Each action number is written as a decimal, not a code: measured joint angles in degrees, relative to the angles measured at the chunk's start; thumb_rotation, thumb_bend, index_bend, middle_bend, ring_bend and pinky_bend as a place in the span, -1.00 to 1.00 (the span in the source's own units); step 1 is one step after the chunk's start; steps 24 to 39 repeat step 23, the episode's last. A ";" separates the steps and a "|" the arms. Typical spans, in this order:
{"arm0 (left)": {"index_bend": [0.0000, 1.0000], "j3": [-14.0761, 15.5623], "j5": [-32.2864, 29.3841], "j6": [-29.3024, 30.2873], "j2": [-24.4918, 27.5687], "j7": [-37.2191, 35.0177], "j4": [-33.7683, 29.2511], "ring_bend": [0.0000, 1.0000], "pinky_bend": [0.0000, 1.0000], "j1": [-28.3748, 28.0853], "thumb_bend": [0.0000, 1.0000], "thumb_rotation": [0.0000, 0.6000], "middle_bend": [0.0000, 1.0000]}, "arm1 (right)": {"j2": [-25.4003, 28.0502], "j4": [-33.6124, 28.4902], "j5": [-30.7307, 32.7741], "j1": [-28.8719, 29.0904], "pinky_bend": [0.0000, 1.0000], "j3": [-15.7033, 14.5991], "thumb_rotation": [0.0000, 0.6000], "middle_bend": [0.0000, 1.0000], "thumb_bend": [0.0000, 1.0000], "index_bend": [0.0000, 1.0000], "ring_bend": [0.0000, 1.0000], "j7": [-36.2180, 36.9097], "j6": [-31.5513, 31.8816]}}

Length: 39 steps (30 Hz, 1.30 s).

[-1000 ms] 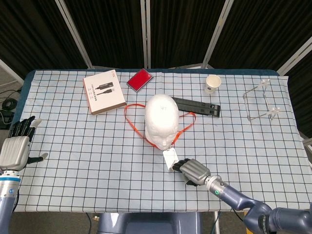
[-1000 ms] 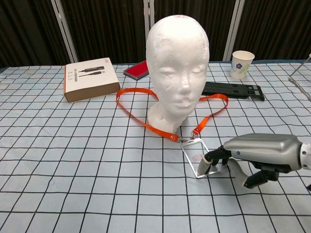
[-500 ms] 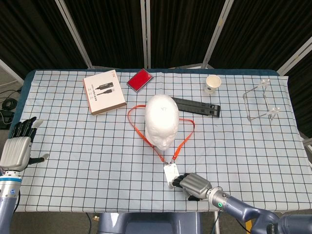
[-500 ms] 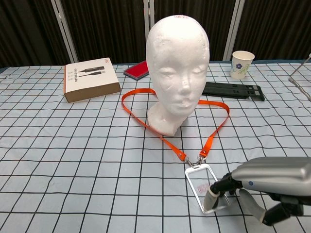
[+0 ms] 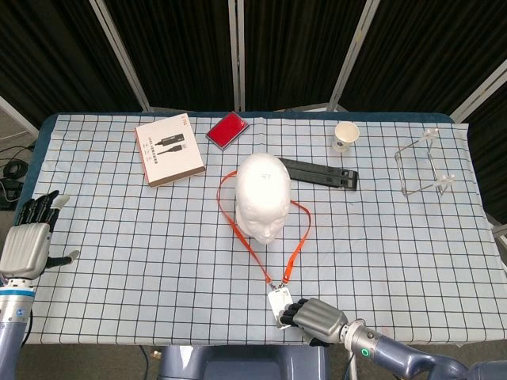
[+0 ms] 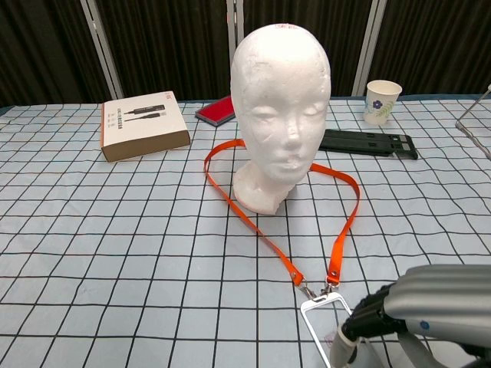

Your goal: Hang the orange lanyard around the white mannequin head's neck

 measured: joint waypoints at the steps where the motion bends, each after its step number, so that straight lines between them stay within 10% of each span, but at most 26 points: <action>1: -1.00 0.01 0.02 -0.02 0.01 -0.01 0.00 -1.00 -1.00 0.03 -1.00 1.00 -1.00 | 0.26 0.15 -1.31 -0.27 -0.46 -0.09 1.00 -0.44 1.00 -0.44 -0.55 -0.33 1.49; 10: -1.00 0.42 1.30 0.58 0.12 -0.22 0.32 -1.00 -1.00 0.78 -1.00 1.00 -1.00 | 4.48 7.58 -14.13 -5.41 -0.48 -1.18 1.00 -0.43 0.64 -0.42 -0.55 -3.33 22.66; 18: -1.00 2.17 6.86 3.35 0.44 -3.84 1.66 -1.00 -1.00 3.01 -1.00 1.00 -1.00 | 6.59 21.88 -13.97 -16.80 -0.87 1.50 1.00 -0.61 -0.39 -0.50 -0.70 -4.74 46.20; 22: -1.00 3.44 9.05 5.34 0.61 -5.07 2.03 -1.00 -1.00 4.90 -1.00 1.00 -1.00 | 5.64 27.87 -7.99 -22.81 -1.00 4.20 1.00 -0.97 -0.98 -0.90 -1.00 -3.17 53.13; 39: -1.00 3.69 9.49 5.77 0.65 -5.26 2.14 -1.00 -1.00 5.30 -0.99 1.00 -1.00 | 5.47 28.28 -6.18 -23.68 -1.00 4.73 1.00 -1.00 -1.00 -0.97 -1.00 -2.92 53.51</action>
